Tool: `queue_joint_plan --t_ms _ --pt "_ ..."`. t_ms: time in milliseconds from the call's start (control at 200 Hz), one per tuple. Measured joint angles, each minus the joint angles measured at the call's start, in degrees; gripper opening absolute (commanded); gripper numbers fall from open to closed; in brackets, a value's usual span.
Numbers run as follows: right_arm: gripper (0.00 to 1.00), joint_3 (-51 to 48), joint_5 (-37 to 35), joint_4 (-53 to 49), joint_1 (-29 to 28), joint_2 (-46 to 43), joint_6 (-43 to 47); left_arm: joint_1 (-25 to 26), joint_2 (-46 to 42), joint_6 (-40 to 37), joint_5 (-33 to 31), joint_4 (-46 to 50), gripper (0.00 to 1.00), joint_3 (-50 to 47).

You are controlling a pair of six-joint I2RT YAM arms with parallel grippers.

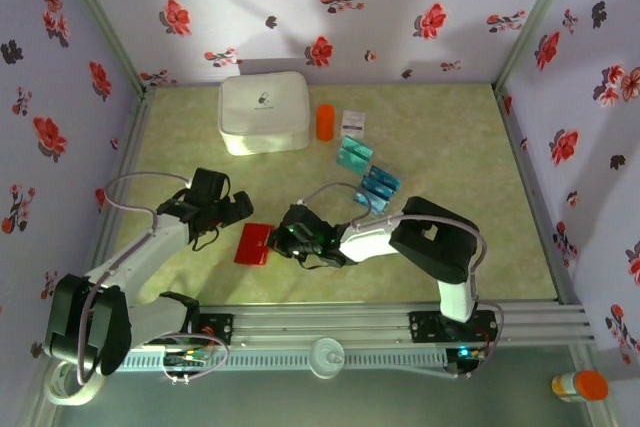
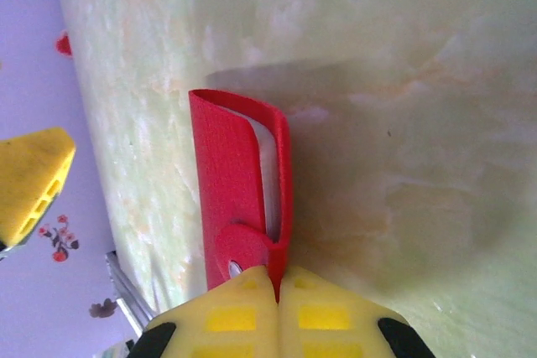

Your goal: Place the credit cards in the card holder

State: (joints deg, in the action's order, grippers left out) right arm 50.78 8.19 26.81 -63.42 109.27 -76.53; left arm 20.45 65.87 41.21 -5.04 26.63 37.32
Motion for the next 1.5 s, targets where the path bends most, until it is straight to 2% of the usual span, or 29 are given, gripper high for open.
queue_joint_plan --t_ms 225,505,735,925,1105,1335,1500 --pt "0.00 -5.11 6.62 1.77 6.78 -5.38 4.44 -0.07 -0.74 -0.48 3.34 -0.02 1.00 0.96" --pt "0.00 -4.63 16.50 -13.00 18.56 -25.99 18.58 -0.11 -2.14 -0.02 13.77 -6.95 1.00 6.93" --pt "0.00 -4.33 24.96 -20.55 26.60 -31.74 23.56 1.33 -1.03 4.42 21.18 -17.44 0.99 7.56" --pt "0.00 -4.31 29.49 -21.09 27.32 -31.74 23.43 5.07 2.73 7.23 23.37 -24.52 0.96 8.68" --pt "0.00 -4.33 31.47 -18.93 27.56 -31.78 21.40 6.32 4.90 9.31 23.85 -28.92 0.94 8.66" --pt "0.00 -4.31 31.98 -14.60 27.93 -31.82 18.36 7.65 6.16 11.39 24.85 -33.81 0.85 8.26" --pt "0.00 -4.31 32.09 -11.52 27.98 -31.82 16.24 8.46 6.19 13.42 26.49 -38.36 0.74 6.47"
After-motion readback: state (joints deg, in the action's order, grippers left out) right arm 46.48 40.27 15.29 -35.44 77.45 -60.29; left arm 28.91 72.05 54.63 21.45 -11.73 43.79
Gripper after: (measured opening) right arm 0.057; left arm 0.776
